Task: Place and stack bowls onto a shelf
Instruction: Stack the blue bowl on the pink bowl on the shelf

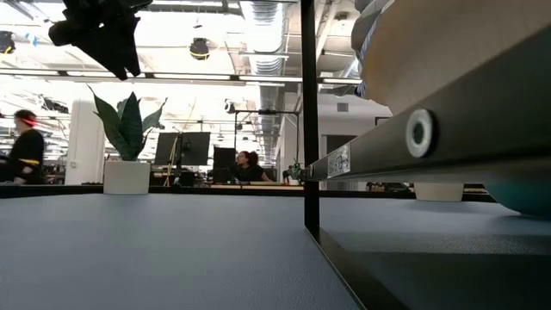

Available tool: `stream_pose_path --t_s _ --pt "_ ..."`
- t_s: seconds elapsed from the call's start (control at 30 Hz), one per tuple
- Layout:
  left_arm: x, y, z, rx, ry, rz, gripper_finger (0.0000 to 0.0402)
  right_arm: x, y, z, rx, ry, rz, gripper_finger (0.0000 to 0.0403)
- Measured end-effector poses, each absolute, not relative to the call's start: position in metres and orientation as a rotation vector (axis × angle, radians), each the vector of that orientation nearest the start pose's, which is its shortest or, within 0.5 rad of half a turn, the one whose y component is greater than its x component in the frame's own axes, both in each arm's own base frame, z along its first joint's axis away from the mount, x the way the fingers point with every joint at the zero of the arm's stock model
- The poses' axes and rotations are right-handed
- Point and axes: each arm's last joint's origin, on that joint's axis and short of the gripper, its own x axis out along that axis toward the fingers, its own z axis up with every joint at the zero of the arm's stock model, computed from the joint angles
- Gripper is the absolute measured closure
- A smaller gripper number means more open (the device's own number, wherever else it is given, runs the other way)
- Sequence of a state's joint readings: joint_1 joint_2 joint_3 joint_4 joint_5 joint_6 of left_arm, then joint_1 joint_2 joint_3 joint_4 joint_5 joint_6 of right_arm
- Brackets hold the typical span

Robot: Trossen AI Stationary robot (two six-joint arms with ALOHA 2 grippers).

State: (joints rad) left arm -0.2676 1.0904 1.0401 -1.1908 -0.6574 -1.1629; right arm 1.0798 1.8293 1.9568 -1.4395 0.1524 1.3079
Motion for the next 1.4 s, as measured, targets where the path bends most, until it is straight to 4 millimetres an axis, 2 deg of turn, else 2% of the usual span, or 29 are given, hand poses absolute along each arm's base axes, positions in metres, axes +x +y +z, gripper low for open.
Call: stream_pose_path --t_s 0.27,0.47,0.53,0.73,0.9,1.2,1.4 --pt "0.174 -0.029 0.299 -0.473 0.744 0.893 0.0255 0.179 0.323 0.325 0.260 1.421 -0.066 0.0385" --pt "0.174 -0.029 0.299 -0.463 0.747 0.889 0.0255 0.182 0.326 0.318 0.246 1.423 -0.089 0.0354" --pt "0.174 -0.029 0.299 -0.463 0.747 0.889 0.0255 0.182 0.324 0.325 0.271 1.390 -0.072 0.0358" --pt "0.174 -0.029 0.299 -0.463 0.747 0.889 0.0255 0.173 0.299 0.374 0.396 1.265 -0.089 0.0387" --pt "0.174 -0.029 0.299 -0.462 0.747 0.889 0.0255 0.167 0.283 0.384 0.393 1.202 -0.193 0.0387" --pt "0.173 -0.029 0.299 -0.451 0.756 0.888 0.0255 0.184 0.299 0.343 0.250 1.325 -0.226 0.0387" --pt "0.172 -0.029 0.299 -0.446 0.762 0.891 0.0255 0.186 0.305 0.333 0.224 1.342 -0.240 0.0387"
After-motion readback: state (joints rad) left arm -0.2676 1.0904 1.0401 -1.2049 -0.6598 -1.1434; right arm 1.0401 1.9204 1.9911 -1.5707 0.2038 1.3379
